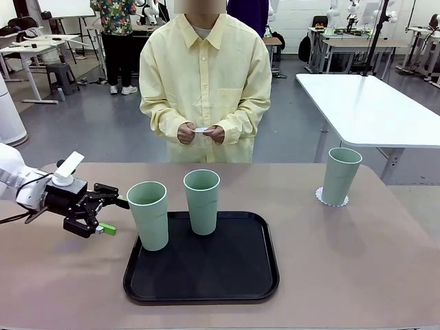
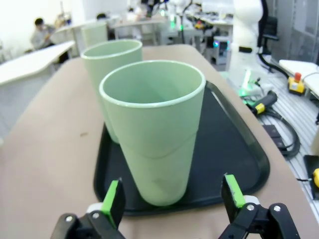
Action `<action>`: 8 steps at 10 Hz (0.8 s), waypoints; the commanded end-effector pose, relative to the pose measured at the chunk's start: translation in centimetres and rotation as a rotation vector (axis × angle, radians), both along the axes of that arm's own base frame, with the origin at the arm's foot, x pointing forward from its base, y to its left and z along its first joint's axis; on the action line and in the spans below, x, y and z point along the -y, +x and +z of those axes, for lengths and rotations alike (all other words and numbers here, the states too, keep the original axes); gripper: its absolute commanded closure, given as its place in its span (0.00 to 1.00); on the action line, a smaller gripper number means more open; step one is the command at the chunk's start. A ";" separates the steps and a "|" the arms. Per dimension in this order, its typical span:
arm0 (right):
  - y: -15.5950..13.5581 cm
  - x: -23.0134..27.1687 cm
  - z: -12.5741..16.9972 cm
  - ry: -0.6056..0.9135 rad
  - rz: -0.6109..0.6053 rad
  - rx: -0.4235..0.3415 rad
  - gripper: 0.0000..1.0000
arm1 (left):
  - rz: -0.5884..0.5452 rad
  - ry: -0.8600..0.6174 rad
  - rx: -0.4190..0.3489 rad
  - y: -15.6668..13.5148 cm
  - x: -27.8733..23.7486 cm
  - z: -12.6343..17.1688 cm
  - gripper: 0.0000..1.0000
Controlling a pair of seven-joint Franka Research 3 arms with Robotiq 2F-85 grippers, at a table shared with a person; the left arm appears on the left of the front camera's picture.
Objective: Place coasters on the table and set cups on them.
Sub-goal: Take one Reusable plastic cup from the Flat Tray and place it on a coaster set by the human.
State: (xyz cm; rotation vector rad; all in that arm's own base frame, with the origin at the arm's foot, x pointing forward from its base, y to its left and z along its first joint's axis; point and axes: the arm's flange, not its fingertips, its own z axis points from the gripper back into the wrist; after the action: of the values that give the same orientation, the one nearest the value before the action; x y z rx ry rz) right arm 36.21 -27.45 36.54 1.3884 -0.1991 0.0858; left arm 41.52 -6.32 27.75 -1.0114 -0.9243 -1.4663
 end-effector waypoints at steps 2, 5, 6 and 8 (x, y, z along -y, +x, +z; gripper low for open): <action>-0.1 0.1 0.0 -0.002 -0.002 -0.002 0.00 | -0.006 -0.040 0.050 0.8 1.7 -0.9 0.00; -0.1 0.1 0.0 -0.002 -0.002 -0.002 0.00 | -0.013 -0.036 0.035 1.1 2.9 -0.9 0.00; -0.1 0.1 0.0 -0.002 -0.002 -0.002 0.00 | -0.017 -0.039 0.030 1.2 3.1 -0.9 0.00; -0.1 0.1 0.0 -0.002 -0.002 -0.002 0.00 | -0.037 -0.040 0.033 1.3 3.4 -1.1 0.00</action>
State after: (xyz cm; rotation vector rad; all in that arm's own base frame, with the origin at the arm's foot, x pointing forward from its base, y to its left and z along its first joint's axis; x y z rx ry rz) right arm 36.21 -27.44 36.54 1.3884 -0.1990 0.0858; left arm 42.52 -9.09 27.10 -1.0469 -0.9329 -1.4959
